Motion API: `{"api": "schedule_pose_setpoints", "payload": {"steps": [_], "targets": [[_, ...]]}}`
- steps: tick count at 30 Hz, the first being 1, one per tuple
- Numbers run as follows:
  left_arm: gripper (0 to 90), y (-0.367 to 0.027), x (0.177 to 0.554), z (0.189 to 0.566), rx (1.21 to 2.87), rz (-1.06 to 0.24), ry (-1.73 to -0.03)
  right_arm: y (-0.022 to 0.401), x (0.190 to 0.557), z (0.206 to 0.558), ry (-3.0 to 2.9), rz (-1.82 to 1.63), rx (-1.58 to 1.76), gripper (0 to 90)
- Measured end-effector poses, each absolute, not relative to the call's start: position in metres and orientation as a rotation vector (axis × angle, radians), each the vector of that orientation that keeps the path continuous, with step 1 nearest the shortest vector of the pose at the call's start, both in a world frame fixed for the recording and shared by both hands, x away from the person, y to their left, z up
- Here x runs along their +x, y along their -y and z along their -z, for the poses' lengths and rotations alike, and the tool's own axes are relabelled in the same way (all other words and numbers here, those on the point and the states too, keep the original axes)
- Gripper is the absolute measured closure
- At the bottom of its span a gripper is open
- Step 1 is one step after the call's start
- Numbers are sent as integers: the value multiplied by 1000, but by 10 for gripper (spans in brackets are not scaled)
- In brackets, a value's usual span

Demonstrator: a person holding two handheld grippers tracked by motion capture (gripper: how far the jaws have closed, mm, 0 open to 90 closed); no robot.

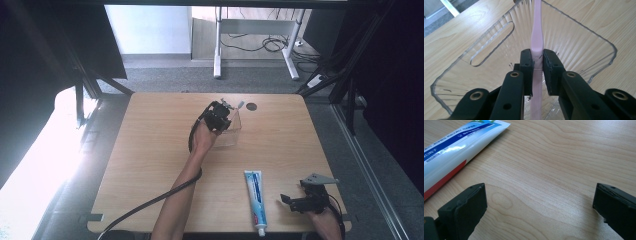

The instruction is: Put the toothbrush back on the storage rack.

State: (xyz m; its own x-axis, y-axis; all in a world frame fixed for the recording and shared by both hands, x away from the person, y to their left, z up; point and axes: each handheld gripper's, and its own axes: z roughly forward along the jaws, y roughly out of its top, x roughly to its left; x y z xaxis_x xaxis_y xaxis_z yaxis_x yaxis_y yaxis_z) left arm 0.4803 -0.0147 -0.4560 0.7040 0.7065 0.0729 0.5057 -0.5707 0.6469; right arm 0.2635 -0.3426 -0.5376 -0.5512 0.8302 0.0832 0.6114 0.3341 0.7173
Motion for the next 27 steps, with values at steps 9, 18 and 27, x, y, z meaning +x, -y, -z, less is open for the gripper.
{"api": "schedule_pose_setpoints", "payload": {"steps": [9,18,27], "targets": [[779,20,480,457,2359,-459,-944,342,263,538,-2308,-1039,1294,0],[710,19,480,457,2348,-437,-948,342,264,538,-2310,-1038,1293,0],[608,18,478,452,2318,-449,-950,342,263,538,-2306,-1045,1290,0]]}}
